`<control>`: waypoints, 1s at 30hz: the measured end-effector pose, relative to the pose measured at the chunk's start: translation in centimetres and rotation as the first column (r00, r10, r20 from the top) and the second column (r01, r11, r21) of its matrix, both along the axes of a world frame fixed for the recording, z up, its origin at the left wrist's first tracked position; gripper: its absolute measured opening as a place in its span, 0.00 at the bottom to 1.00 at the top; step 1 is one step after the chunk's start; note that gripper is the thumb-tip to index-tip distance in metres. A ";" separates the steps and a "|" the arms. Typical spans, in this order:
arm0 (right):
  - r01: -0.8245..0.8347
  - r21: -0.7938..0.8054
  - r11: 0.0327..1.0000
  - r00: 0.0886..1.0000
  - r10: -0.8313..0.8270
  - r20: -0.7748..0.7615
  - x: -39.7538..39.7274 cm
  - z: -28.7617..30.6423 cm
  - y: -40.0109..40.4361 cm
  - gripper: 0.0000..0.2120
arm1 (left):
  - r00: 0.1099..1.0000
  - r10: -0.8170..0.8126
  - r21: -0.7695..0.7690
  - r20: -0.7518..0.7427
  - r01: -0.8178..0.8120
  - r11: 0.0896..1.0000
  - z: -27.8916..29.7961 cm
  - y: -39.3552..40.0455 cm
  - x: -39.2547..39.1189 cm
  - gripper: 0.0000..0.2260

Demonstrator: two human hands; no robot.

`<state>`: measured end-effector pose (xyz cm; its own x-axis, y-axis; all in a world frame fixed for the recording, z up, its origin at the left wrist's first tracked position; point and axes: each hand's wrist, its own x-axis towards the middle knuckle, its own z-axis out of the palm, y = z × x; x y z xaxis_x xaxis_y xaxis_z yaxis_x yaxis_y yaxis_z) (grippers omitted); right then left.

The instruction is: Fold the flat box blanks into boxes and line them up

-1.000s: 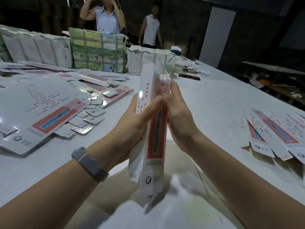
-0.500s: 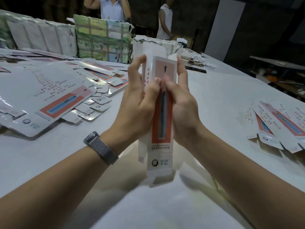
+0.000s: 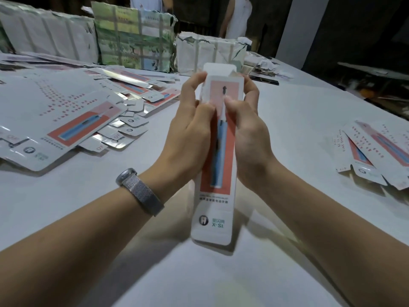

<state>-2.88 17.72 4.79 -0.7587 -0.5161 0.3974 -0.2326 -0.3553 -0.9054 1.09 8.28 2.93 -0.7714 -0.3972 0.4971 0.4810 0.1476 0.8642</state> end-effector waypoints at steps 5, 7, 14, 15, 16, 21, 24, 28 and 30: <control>-0.052 0.011 0.999 0.998 0.051 0.031 -0.6 -0.6 0.5 0.10 | 0.996 -0.085 0.015 0.006 0.085 0.996 0.1 0.0 -0.1 0.11; -0.041 0.029 0.999 0.998 0.040 0.056 -0.9 -0.9 0.8 0.09 | 0.995 -0.098 0.015 0.005 0.098 0.995 -0.1 0.1 -0.1 0.08; 0.054 0.019 0.998 0.997 -0.055 0.049 -1.4 -1.6 1.8 0.08 | 0.985 -0.156 -0.015 0.070 0.157 0.987 -0.5 0.8 0.3 0.09; 0.080 0.019 0.997 0.996 -0.081 0.039 -1.5 -1.6 1.9 0.08 | 0.982 -0.173 -0.010 0.082 0.174 0.985 -0.5 0.9 0.3 0.08; 0.101 0.019 0.995 0.994 -0.102 0.028 -1.5 -1.6 1.9 0.07 | 0.978 -0.187 -0.005 0.093 0.188 0.982 -0.5 0.9 0.4 0.08; 0.103 -0.010 0.995 0.994 -0.103 0.025 -1.5 -1.6 2.0 0.04 | 0.971 -0.211 0.012 0.111 0.211 0.977 -0.5 1.0 0.6 0.06; 0.103 -0.033 0.994 0.994 -0.102 0.045 -2.0 -1.3 2.1 0.12 | 0.966 -0.216 0.019 0.140 0.216 0.976 -0.5 1.0 0.6 0.06; 0.066 -0.079 0.995 0.996 -0.061 0.063 -2.6 -0.8 2.4 0.17 | 0.958 -0.227 0.031 0.174 0.225 0.974 -0.7 0.9 0.7 0.06; 0.063 -0.064 0.996 0.997 -0.060 0.057 -2.7 -0.8 2.4 0.12 | 0.960 -0.222 0.033 0.170 0.220 0.975 -0.7 0.8 0.8 0.07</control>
<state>-5.58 20.14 3.99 -0.8098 -0.4422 0.3857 -0.2064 -0.4007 -0.8927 1.88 9.09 2.23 -0.9138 -0.2131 0.3457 0.3449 0.0423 0.9377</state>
